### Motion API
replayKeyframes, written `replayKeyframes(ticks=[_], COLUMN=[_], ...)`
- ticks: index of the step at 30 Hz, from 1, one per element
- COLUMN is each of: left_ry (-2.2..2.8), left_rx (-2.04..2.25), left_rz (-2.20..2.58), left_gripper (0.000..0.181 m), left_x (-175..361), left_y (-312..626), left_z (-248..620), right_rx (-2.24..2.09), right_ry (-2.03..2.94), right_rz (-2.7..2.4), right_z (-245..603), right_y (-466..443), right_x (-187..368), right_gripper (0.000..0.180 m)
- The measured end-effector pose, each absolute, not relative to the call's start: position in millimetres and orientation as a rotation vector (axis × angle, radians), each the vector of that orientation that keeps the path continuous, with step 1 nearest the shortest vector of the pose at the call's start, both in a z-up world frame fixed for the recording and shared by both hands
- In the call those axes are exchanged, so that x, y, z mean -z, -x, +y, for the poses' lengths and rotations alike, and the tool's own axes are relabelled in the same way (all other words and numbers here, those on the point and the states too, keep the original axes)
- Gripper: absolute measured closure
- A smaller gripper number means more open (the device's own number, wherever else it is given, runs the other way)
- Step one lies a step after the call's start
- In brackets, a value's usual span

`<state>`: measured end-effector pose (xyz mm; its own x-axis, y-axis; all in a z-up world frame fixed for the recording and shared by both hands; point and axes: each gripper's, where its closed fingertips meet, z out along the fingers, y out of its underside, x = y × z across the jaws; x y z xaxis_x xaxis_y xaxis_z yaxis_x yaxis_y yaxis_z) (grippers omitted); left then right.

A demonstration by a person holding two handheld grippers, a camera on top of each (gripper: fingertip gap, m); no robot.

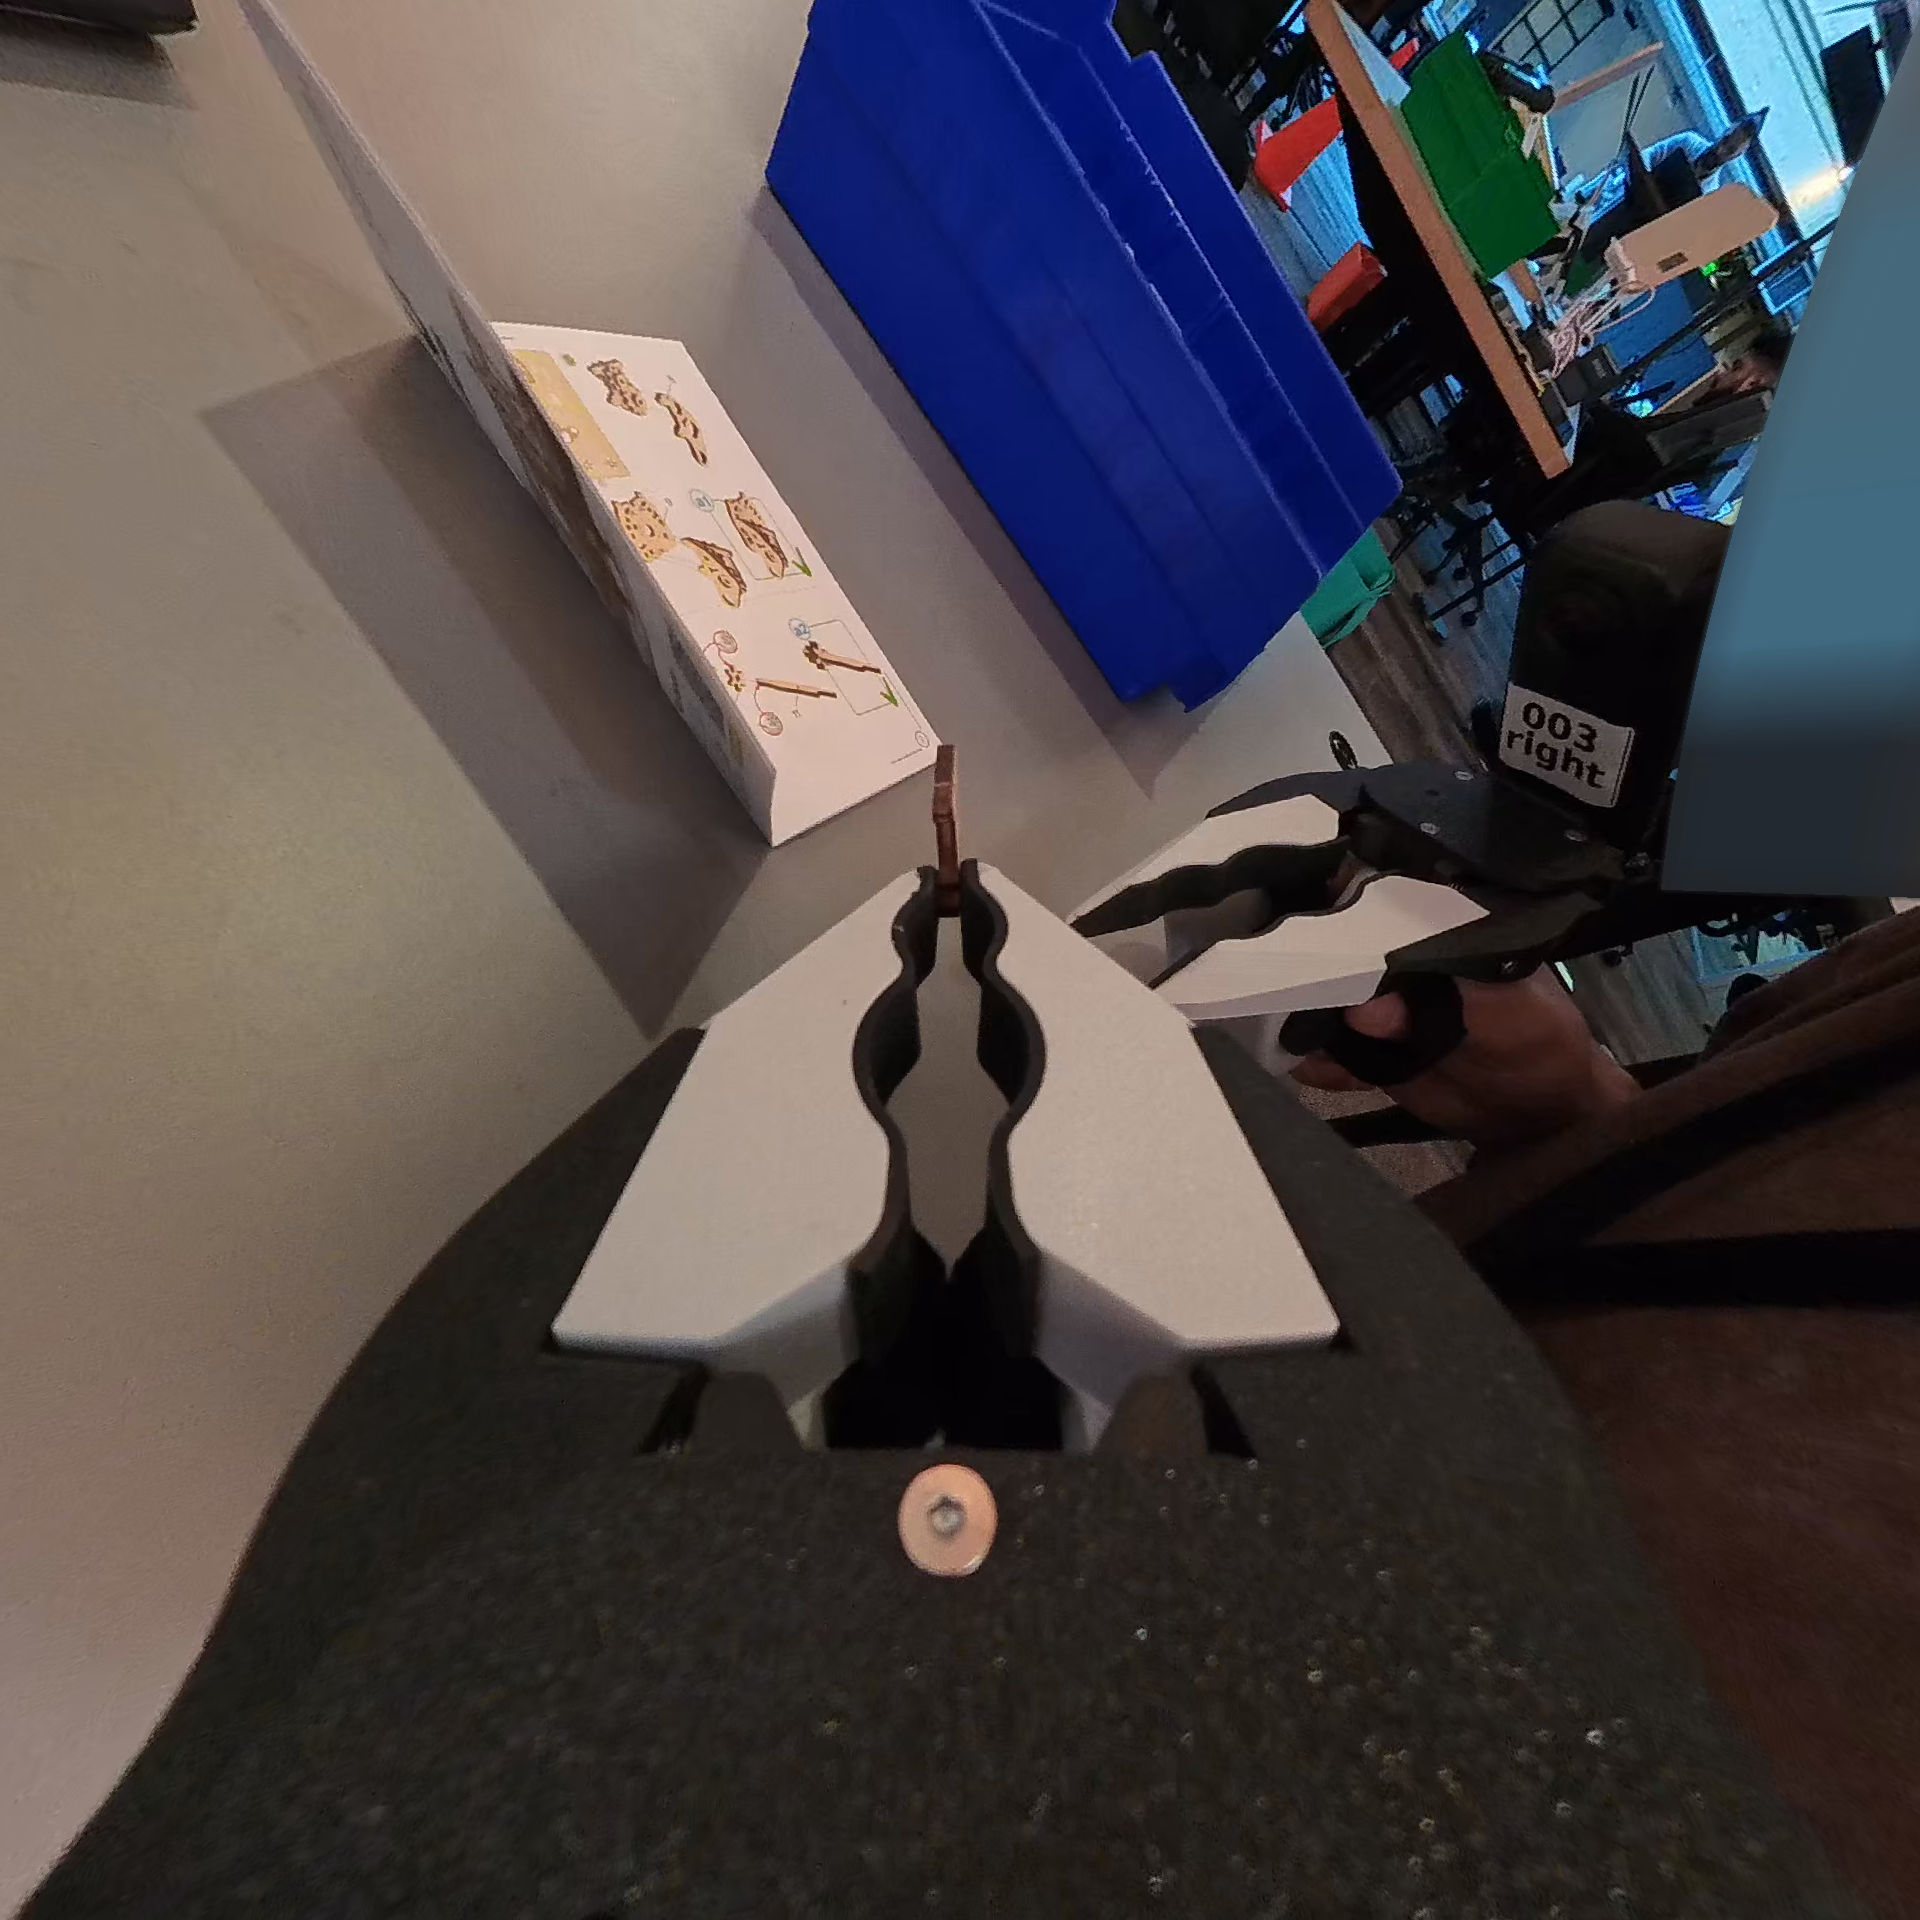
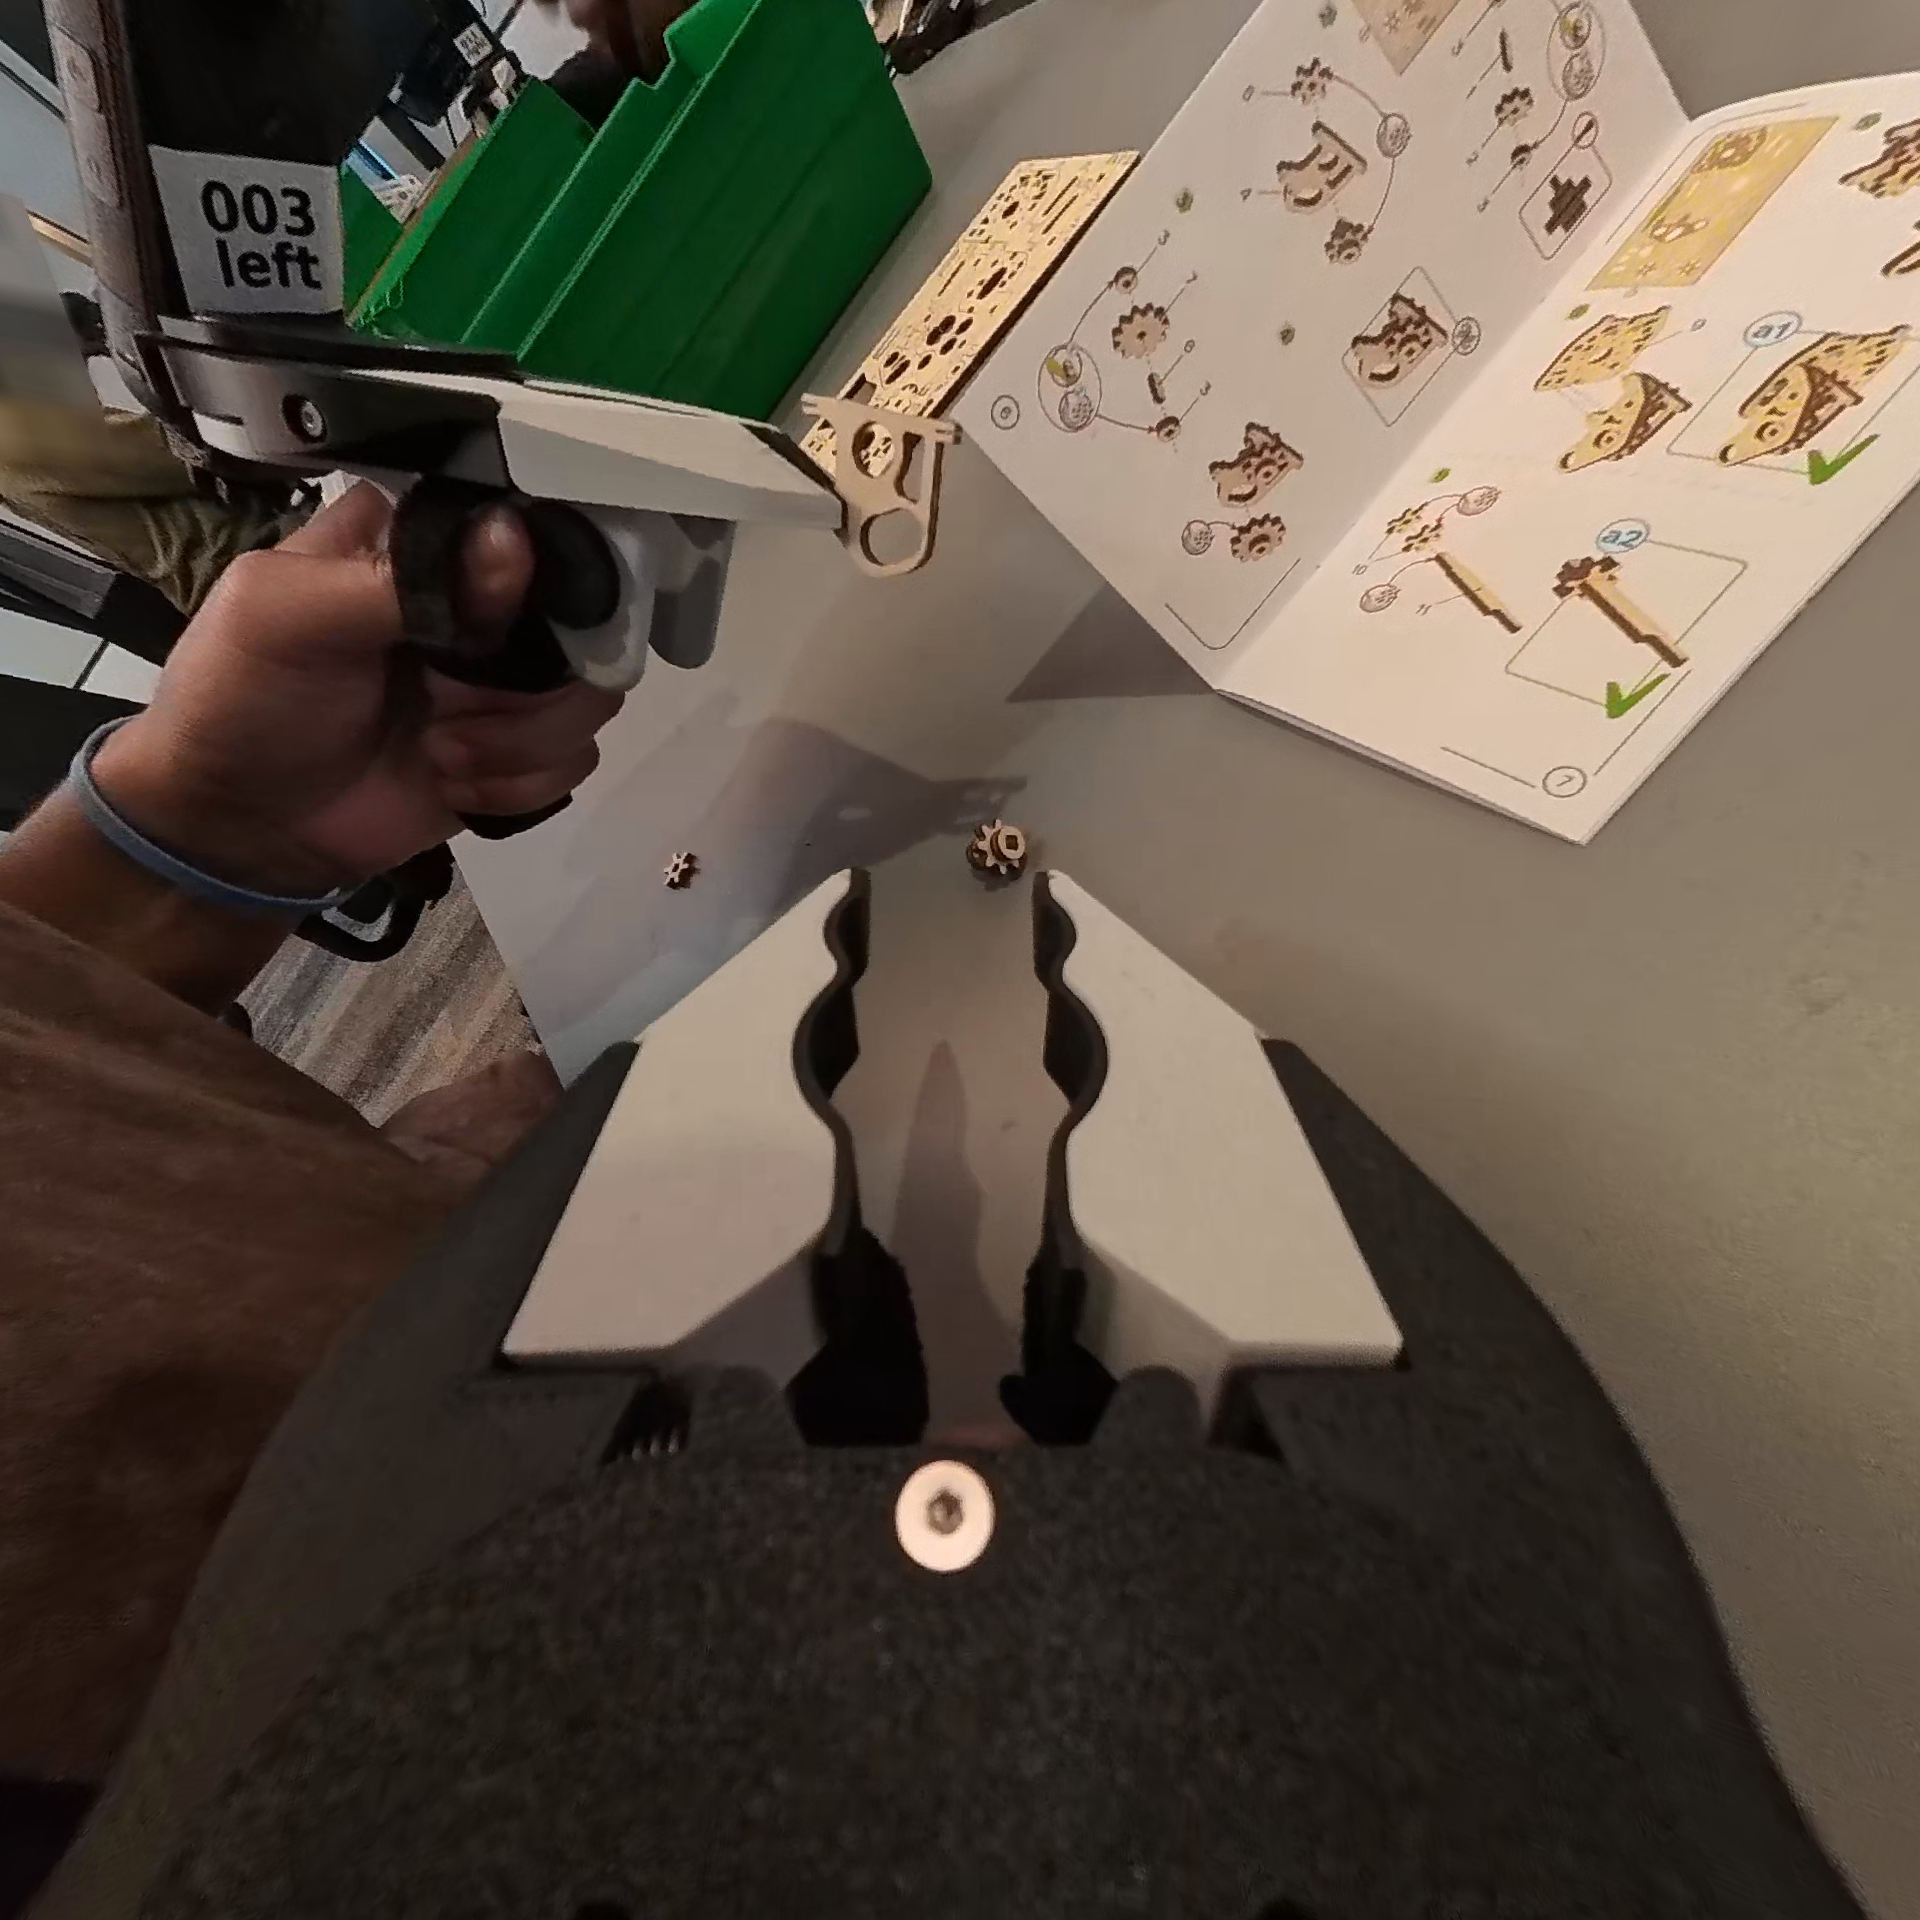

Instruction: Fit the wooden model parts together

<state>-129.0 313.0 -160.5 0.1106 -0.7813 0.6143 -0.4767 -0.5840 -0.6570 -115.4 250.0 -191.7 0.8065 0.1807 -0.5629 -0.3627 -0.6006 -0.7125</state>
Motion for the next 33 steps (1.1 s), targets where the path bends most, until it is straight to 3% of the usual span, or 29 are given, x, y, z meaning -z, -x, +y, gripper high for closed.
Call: replayKeyframes(ticks=[13, 20, 25, 33], left_ry=[2.034, 2.064, 2.097, 2.120], left_rx=[1.209, 1.388, 1.606, 1.580], left_rz=[1.167, 1.001, 0.874, 0.947], left_gripper=[0.179, 0.180, 0.179, 0.179], left_x=[125, 143, 154, 169], left_y=[210, 260, 270, 266], left_z=[357, 336, 327, 317], right_rx=[-0.726, -0.771, -0.574, -0.251], right_ry=[2.072, 2.094, 2.150, 2.276], right_rz=[-0.095, -0.202, -0.270, -0.258], right_z=[250, 251, 256, 264], right_y=[159, 202, 197, 127], right_x=[183, 185, 198, 230], right_gripper=[0.148, 0.149, 0.153, 0.154])
